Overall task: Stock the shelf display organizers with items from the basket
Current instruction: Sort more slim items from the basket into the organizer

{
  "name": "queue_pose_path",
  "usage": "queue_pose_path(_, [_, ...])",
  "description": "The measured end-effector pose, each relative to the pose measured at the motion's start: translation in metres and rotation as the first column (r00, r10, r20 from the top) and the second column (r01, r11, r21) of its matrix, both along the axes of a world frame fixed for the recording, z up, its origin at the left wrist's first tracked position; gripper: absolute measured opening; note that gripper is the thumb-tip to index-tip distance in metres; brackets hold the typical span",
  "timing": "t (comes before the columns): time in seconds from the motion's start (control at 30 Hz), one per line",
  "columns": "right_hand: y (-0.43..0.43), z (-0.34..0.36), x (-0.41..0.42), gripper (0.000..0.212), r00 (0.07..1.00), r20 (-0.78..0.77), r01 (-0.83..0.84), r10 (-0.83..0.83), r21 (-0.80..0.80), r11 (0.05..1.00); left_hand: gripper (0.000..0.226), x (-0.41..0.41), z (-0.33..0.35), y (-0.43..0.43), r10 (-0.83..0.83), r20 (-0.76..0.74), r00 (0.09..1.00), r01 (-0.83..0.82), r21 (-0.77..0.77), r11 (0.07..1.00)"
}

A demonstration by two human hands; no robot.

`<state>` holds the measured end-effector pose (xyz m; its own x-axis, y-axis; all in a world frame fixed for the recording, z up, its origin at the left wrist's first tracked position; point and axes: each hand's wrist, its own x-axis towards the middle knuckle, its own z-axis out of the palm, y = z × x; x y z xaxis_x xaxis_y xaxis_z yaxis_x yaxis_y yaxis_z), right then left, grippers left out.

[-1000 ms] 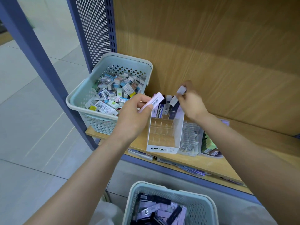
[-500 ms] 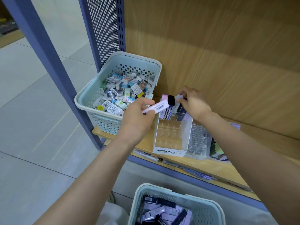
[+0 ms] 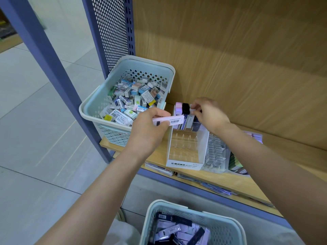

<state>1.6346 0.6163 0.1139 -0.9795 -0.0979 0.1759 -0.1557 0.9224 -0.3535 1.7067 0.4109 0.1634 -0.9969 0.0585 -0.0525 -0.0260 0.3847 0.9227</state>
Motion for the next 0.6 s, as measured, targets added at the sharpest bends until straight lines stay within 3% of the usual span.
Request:
queue_pose_path(0.13, [0.001,-0.001,-0.001,0.014,0.994,-0.106,0.014,0.010,0.221,0.975,0.014,0.000,-0.001,0.001,-0.001,0.001,1.000,0.001,0.007,1.000])
queue_pose_path(0.3, [0.002,-0.003,0.003,0.027,0.995,-0.102,0.025,0.013,0.362,0.932,0.013,-0.001,-0.001,0.005,-0.006,0.037,0.999,0.006,0.017,1.000])
queue_pose_path(0.33, [-0.001,-0.002,0.008,0.031,0.993,-0.115,0.019,0.017,0.306,0.952,0.013,-0.001,-0.001,0.006,-0.010,0.029,1.000,0.009,0.018,1.000])
queue_pose_path(0.4, [-0.010,0.008,0.023,0.031,0.992,-0.127,0.009,-0.006,0.016,1.000,0.012,0.000,-0.001,0.007,-0.025,0.000,1.000,0.025,0.019,1.000])
queue_pose_path(0.5, [-0.026,0.029,0.058,0.033,0.995,-0.034,-0.101,0.095,-0.403,0.909,0.011,0.003,0.000,0.009,-0.069,-0.068,0.995,0.069,-0.003,0.998])
queue_pose_path(0.6, [-0.032,0.044,0.096,0.046,0.971,0.065,-0.163,0.231,-0.529,0.833,0.012,0.008,0.000,0.015,-0.164,-0.129,0.978,0.156,-0.070,0.985])
